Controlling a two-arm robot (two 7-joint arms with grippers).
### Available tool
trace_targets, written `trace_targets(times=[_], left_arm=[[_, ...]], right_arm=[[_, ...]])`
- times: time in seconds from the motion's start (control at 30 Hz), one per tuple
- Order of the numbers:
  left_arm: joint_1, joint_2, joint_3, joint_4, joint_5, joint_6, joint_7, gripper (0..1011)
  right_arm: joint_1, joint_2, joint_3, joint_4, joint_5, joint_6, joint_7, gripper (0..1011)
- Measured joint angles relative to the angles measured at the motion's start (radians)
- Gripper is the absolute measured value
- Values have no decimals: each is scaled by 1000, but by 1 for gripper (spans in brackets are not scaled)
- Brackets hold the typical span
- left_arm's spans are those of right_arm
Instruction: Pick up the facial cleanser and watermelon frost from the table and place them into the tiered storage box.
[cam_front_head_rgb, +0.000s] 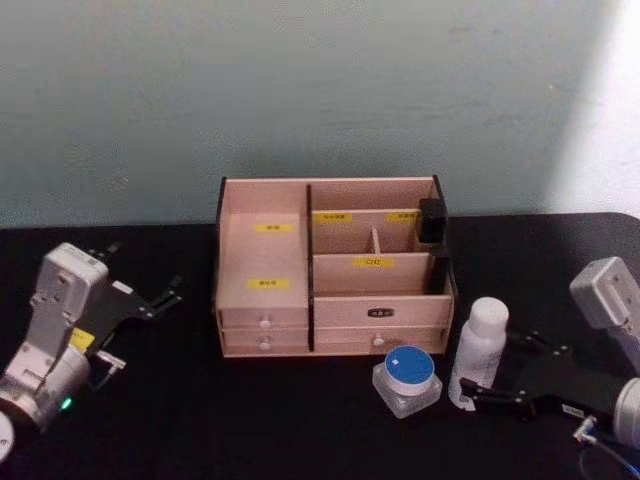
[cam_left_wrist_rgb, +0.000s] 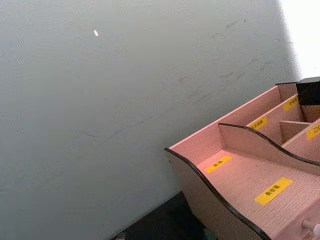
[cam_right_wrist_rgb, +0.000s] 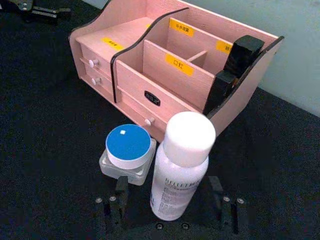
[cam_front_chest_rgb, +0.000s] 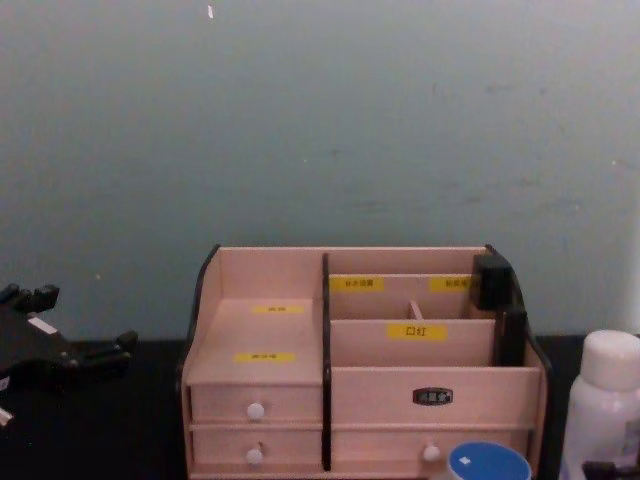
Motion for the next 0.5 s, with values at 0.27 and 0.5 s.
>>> trace_targets(times=[0.27,0.5], left_arm=[[0,0,0,0,0,0,0,1001],[0,0,0,0,0,0,0,1001]], right_arm=[[39,-30,-17,39,-24,16,3,1003],[57,-45,-23,56,-35,21,10,1003]])
